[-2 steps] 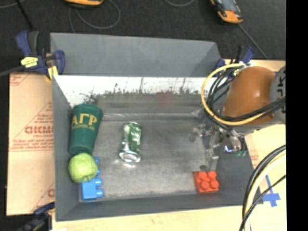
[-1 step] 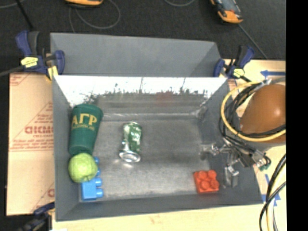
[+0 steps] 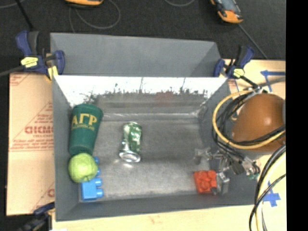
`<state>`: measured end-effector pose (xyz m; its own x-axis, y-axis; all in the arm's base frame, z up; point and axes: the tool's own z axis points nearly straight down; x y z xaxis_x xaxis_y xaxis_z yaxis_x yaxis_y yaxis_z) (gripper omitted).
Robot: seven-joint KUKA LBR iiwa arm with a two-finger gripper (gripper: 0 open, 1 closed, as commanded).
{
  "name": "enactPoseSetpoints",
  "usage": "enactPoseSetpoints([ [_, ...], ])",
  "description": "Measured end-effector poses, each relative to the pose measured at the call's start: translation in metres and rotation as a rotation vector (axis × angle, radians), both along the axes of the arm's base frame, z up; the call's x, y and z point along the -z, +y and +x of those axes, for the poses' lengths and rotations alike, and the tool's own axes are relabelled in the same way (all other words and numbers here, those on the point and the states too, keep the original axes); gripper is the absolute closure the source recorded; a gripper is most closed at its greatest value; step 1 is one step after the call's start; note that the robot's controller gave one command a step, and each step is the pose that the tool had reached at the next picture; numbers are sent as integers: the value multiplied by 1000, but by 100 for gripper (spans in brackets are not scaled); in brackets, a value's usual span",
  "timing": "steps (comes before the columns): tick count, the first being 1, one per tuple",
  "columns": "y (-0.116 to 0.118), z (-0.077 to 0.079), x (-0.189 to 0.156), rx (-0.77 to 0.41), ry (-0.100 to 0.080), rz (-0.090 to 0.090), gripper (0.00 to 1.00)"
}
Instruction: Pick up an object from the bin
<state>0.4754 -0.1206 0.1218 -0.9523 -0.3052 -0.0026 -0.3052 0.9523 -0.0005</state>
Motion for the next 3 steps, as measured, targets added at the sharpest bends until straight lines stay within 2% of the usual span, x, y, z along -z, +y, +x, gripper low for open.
enactPoseSetpoints([
  [1,-6,4,50,-140,-21,-5,0],
  [2,-6,4,48,-49,-16,-5,100],
  [3,-6,4,48,-37,-15,-5,100],
])
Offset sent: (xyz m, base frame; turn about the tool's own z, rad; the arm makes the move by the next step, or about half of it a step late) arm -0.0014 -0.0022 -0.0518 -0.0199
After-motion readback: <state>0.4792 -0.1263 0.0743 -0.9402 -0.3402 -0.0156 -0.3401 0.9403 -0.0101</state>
